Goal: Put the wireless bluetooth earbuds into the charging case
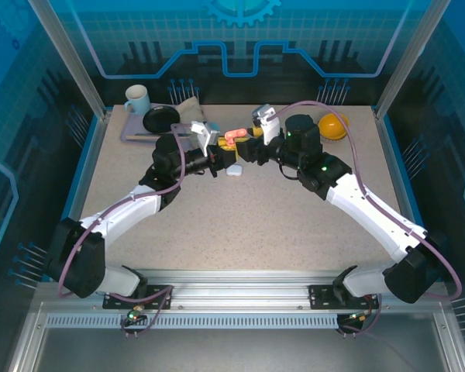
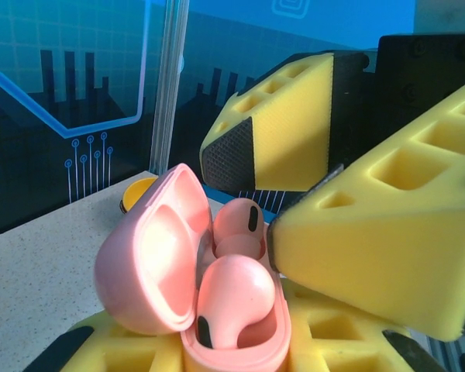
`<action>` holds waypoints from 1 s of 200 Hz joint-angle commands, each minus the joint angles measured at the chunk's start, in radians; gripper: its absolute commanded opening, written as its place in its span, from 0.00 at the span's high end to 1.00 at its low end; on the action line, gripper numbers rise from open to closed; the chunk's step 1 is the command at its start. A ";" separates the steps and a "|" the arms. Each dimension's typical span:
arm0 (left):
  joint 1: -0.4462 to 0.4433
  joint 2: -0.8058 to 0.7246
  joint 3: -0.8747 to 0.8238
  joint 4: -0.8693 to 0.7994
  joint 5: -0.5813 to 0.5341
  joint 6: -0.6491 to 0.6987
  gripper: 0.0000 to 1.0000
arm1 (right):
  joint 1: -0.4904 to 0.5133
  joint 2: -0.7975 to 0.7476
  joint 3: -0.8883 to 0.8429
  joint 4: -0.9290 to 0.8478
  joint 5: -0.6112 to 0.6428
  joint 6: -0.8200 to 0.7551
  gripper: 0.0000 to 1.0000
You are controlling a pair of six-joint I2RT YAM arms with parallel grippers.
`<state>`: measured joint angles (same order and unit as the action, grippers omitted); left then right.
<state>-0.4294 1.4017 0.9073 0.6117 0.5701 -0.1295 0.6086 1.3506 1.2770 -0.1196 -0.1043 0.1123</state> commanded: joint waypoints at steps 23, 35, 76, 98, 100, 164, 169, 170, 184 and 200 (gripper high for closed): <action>-0.009 0.010 0.030 0.048 0.016 0.019 1.00 | -0.022 -0.037 0.031 0.019 0.014 0.066 0.43; -0.009 0.010 0.030 0.046 0.017 0.021 1.00 | -0.028 -0.037 0.039 0.019 -0.001 0.081 0.42; -0.009 0.014 0.030 0.048 0.022 0.024 1.00 | -0.045 -0.044 0.051 0.033 -0.020 0.124 0.40; -0.009 0.014 0.027 0.051 0.022 0.027 1.00 | -0.065 -0.047 0.057 0.044 -0.048 0.161 0.38; -0.008 0.014 0.027 0.050 0.022 0.028 1.00 | -0.066 -0.047 0.059 0.044 -0.051 0.165 0.38; -0.010 0.016 0.030 0.029 0.070 0.056 1.00 | -0.165 0.054 0.239 -0.156 -0.087 0.258 0.37; -0.010 0.017 0.031 0.020 0.074 0.059 1.00 | -0.173 0.081 0.278 -0.206 -0.097 0.256 0.37; -0.011 0.017 0.031 0.019 0.075 0.060 1.00 | -0.174 0.087 0.287 -0.217 -0.099 0.254 0.37; -0.010 0.021 0.038 -0.006 0.086 0.075 1.00 | -0.188 0.174 0.408 -0.358 -0.126 0.241 0.37; -0.011 0.031 0.047 -0.021 0.098 0.087 1.00 | -0.194 0.276 0.550 -0.498 -0.146 0.232 0.37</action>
<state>-0.4297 1.4113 0.9089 0.6060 0.6147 -0.0925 0.4320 1.5024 1.6756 -0.3351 -0.1921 0.3412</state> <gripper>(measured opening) 0.235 0.630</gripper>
